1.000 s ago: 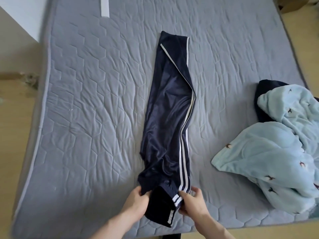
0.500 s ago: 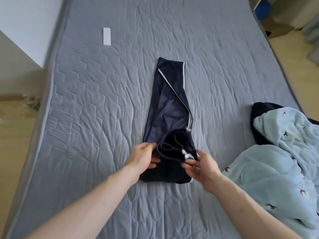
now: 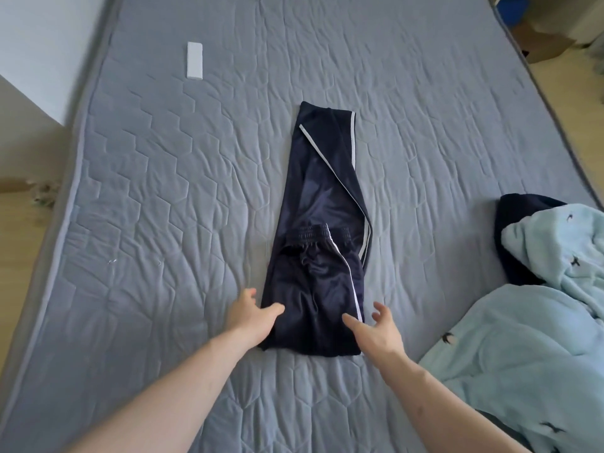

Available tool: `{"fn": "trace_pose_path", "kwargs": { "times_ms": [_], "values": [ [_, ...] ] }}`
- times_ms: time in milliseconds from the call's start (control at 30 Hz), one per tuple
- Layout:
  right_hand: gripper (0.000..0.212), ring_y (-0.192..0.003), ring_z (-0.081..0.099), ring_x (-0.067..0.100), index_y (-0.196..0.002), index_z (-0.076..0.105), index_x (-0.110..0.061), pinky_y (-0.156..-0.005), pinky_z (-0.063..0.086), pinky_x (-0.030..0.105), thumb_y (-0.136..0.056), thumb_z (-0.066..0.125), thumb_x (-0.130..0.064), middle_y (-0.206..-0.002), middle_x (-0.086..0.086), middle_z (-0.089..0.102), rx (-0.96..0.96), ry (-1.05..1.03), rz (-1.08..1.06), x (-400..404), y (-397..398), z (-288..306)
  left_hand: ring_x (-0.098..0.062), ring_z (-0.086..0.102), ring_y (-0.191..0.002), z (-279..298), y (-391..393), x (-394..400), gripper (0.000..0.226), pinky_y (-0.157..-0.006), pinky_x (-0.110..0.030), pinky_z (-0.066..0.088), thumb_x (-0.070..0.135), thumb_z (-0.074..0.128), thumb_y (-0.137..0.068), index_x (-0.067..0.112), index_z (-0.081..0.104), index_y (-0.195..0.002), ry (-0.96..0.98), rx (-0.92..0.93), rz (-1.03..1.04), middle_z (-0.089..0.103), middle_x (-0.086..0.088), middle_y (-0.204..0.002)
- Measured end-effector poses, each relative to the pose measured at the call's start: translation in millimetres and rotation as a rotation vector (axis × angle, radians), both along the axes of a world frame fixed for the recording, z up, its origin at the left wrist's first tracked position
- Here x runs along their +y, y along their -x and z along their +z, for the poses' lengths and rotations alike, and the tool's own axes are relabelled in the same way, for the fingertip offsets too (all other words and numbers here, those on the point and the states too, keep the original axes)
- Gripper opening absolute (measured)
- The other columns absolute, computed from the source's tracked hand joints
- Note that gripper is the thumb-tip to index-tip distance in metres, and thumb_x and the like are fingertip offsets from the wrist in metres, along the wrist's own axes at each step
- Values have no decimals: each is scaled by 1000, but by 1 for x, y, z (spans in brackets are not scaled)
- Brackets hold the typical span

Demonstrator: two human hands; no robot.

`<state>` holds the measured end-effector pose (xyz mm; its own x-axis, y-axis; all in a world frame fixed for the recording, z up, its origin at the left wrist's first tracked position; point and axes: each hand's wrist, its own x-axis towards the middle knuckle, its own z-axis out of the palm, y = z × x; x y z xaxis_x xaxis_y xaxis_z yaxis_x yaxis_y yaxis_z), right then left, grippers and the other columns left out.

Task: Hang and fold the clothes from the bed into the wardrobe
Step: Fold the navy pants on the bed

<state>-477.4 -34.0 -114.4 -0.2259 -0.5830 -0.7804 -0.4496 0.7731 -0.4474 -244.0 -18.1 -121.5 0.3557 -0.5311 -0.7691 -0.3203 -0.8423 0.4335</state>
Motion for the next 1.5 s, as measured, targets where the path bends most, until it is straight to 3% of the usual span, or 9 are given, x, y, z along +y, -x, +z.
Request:
{"fn": "trace_pose_path", "kwargs": {
  "times_ms": [267, 433, 567, 833, 933, 1167, 1267, 1400, 1500],
  "values": [
    [101, -127, 58, 23, -157, 29, -21, -103, 49, 35, -77, 82, -51, -146, -1, 52, -58, 6, -143, -13, -13, -42, -14, 59, -114, -35, -6, 7, 87, -93, -27, 45, 49, 85, -75, 22, 44, -147, -40, 155, -5, 60, 6, -132],
    [27, -85, 76, 14, -109, 73, -22, -79, 62, 33, -85, 78, -33, -89, -8, 79, -173, 25, -170, -6, -10, -39, -12, 69, -102, -34, -8, 8, 43, -99, -33, 53, 44, 82, -81, 24, 71, -118, -63, 196, -87, 74, 7, -113],
    [7, -84, 76, 15, -94, 73, -28, -80, 62, 35, -87, 76, -28, -85, -8, 79, -208, 17, -202, 28, -6, -27, -14, 70, -93, -15, -6, 28, 20, -79, -26, 52, 37, 80, -83, 28, 74, -100, -117, 202, -132, 75, 6, -100],
    [21, -86, 76, 19, -106, 70, -17, -86, 61, 38, -87, 71, -26, -94, 1, 79, -171, -332, -101, 175, 9, 4, -19, 70, -91, 25, -3, 161, 21, -72, -25, 48, 39, 72, -84, 18, 73, -86, -401, 170, -414, 73, 6, -86],
    [17, -82, 75, 16, -102, 68, -17, -70, 60, 29, -87, 69, -25, -91, 0, 78, -136, -435, -78, 226, 12, 30, -20, 68, -97, 43, -4, 211, 29, -84, -28, 52, 42, 69, -89, 15, 72, -99, -508, 227, -474, 73, 1, -100],
    [21, -65, 74, 12, -103, 65, -19, -45, 50, 17, -83, 69, -25, -79, -3, 78, -108, -521, -27, 272, 11, 88, -10, 61, -87, 90, -7, 253, 49, -63, -19, 48, 48, 70, -86, 15, 53, -117, -657, 246, -509, 61, 5, -103],
    [25, -64, 76, 17, -98, 68, -13, -47, 53, 22, -77, 70, -24, -75, 1, 78, -127, -498, -18, 247, 13, 102, -17, 64, -103, 96, -11, 240, 68, -87, -30, 55, 47, 73, -77, 8, 52, -129, -588, 274, -405, 64, -1, -120],
    [48, -86, 70, 20, -123, 47, -24, -56, 57, 30, -82, 71, -23, -104, 3, 67, -172, -416, -103, 181, 15, 117, -10, 62, -90, 113, -11, 189, 52, -55, -17, 51, 37, 75, -83, 25, 44, -123, -310, 227, -211, 60, 5, -108],
    [34, -95, 69, 23, -120, 61, -21, -55, 59, 31, -87, 67, -17, -116, 4, 64, -269, -400, -145, 122, 19, 121, -21, 67, -101, 119, -10, 140, 31, -73, -27, 57, 29, 72, -90, 29, 62, -119, -106, 197, -100, 67, -5, -116]
  ]
}}
